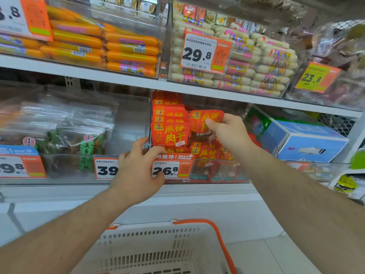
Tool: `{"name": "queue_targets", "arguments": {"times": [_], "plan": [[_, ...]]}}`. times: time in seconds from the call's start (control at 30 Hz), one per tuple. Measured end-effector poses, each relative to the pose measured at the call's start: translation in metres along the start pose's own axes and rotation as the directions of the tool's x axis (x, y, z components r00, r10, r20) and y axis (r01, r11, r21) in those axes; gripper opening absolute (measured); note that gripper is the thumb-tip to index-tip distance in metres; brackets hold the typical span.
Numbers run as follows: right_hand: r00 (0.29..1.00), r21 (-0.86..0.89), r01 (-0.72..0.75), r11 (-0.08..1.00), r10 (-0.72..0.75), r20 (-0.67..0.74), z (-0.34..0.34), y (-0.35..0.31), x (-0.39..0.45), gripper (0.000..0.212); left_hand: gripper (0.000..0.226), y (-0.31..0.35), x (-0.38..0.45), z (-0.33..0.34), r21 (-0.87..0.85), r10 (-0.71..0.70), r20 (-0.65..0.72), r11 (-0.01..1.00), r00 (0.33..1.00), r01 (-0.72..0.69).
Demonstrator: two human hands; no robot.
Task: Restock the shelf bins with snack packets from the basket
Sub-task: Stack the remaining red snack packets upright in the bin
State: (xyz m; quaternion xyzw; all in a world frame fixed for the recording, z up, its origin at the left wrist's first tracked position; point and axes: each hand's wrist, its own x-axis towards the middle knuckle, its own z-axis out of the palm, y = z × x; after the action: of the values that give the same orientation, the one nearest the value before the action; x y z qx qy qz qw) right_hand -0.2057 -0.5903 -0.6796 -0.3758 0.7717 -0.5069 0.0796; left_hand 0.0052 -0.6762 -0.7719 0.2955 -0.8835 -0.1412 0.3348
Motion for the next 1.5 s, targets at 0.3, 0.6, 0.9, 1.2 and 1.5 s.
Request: {"name": "queue_targets", "arguments": {"times": [0.3,0.6,0.9,1.2,1.5], "plan": [[0.983,-0.083,-0.184,0.979,0.184,-0.014,0.012,0.005,0.007,0.037,0.06,-0.004,0.0,0.002,0.009,0.016,0.014,1.0,1.0,-0.016],[0.978,-0.138,-0.199,0.97,0.205,0.029,0.009,0.005,0.002,0.045,0.061,-0.001,-0.001,0.002,-0.013,0.0,0.004,1.0,1.0,0.0],[0.928,-0.372,0.007,0.928,-0.144,-0.342,0.01,0.023,-0.021,0.056,0.039,-0.009,-0.023,0.013,0.142,0.508,-0.135,0.859,0.851,-0.491],[0.878,-0.295,0.464,0.835,-0.39,0.278,0.134,0.106,-0.135,0.016,0.032,-0.07,-0.084,0.03,0.153,-0.1,0.669,0.988,0.737,-0.004],[0.42,-0.598,-0.368,0.712,0.701,0.577,0.257,0.218,-0.211,0.019,0.037,-0.119,-0.126,0.032,0.361,-0.309,0.758,0.932,0.574,0.026]]}}
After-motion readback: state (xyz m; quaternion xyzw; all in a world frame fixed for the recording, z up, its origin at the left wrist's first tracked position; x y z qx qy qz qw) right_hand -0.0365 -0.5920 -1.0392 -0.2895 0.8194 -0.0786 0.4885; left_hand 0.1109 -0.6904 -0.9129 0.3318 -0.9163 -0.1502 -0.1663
